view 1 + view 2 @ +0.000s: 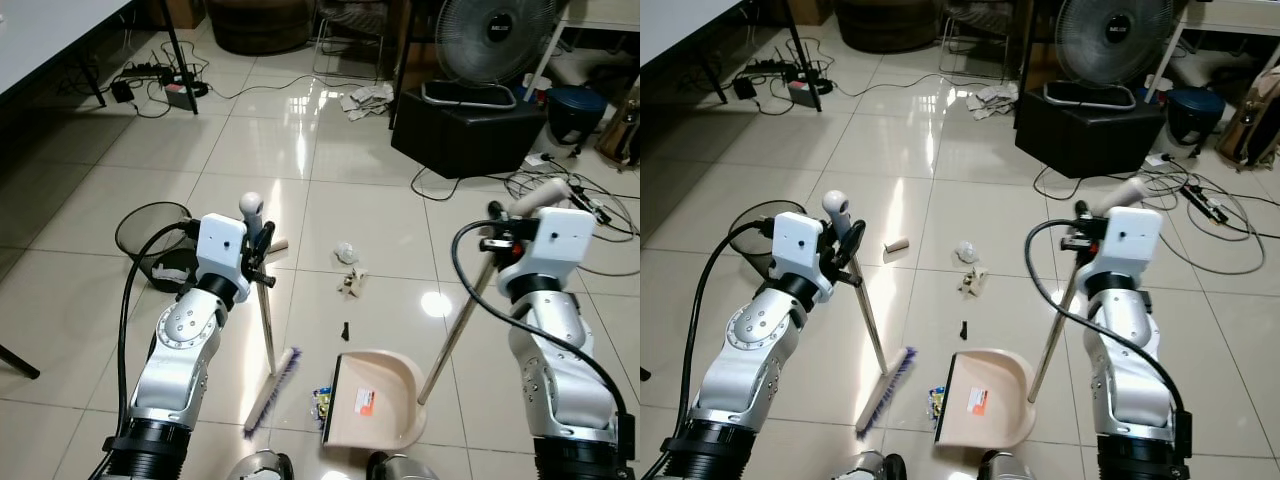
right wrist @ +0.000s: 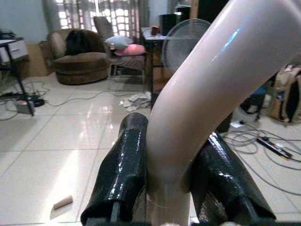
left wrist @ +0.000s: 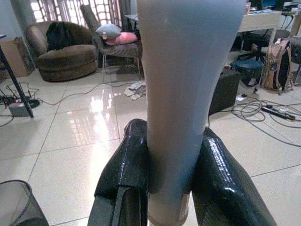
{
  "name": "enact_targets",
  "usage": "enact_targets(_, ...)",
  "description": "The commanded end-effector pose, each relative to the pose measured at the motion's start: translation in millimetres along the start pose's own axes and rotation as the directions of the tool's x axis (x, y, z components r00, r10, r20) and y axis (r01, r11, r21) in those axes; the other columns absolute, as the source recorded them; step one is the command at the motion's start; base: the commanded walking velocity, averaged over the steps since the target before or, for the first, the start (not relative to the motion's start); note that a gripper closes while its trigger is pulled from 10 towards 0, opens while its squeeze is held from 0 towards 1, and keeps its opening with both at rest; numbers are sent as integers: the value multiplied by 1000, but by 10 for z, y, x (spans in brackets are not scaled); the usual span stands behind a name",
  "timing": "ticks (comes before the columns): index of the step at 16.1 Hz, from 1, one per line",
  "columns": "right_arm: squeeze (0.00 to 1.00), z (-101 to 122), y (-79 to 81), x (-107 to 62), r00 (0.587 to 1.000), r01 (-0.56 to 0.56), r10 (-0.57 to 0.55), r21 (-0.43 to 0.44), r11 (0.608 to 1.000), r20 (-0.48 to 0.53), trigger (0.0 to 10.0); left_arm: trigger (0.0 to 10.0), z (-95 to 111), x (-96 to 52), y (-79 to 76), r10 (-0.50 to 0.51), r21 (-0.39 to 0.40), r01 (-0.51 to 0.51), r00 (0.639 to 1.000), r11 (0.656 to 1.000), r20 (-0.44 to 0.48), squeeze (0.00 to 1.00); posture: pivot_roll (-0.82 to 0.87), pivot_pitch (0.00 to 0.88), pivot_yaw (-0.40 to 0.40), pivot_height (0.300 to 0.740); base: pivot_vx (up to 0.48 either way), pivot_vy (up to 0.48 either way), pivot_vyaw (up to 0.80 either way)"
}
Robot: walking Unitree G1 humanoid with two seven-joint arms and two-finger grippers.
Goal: Sweep floor
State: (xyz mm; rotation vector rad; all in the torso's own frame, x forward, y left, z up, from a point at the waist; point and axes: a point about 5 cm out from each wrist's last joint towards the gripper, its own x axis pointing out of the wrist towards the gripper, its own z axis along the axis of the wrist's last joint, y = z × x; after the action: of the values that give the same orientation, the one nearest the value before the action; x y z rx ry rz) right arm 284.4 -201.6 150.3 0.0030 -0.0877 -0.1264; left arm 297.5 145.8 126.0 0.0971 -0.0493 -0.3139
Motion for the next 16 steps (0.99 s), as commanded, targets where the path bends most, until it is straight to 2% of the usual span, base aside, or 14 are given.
enact_targets(1, 0, 74, -3, 38, 999, 2, -2, 9, 1000, 33, 10000, 10000, 89, 39, 16, -3, 15, 3, 999, 1000, 38, 0, -40, 81, 24, 740, 0, 0, 0)
enact_targets(12, 0, 65, -164, 9, 994, 101, -96, -90, 991, 56, 10000, 10000, 107, 113, -12, -14, -3, 14, 999, 1000, 34, 0, -40, 99, 33, 740, 0, 0, 0)
enact_targets(16, 0, 74, -149, -9, 994, 99, -93, -114, 988, 64, 10000, 10000, 124, 145, -40, -34, 13, 33, 999, 999, 41, 0, -38, 101, 33, 740, 0, 0, 0)
